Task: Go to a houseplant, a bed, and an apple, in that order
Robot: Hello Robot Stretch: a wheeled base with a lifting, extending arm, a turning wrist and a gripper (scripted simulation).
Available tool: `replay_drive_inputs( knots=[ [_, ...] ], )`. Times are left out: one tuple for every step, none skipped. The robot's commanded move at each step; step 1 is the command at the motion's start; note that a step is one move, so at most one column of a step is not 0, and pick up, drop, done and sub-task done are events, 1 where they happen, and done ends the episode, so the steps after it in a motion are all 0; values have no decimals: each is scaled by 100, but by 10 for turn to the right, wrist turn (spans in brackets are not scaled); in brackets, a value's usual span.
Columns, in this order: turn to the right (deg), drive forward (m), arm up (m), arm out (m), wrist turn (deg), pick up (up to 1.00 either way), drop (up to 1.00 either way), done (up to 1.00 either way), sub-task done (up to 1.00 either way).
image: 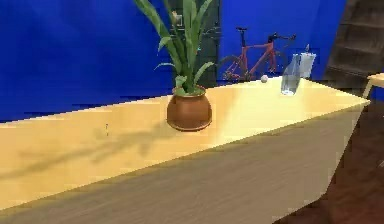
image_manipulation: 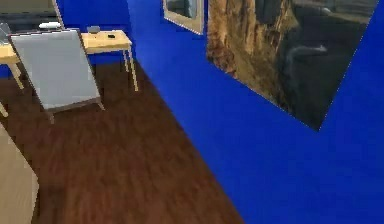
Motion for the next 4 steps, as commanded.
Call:
replay_drive_inputs(
  knots=[
    [0,0,0,0,0,0,0,0,100],
    [450,0,0,0,0,0,0,0,0],
    [90,0,0,0,0,0,0,0,0],
    [0,100,0,0,0,0,0,0,0]
  ],
)
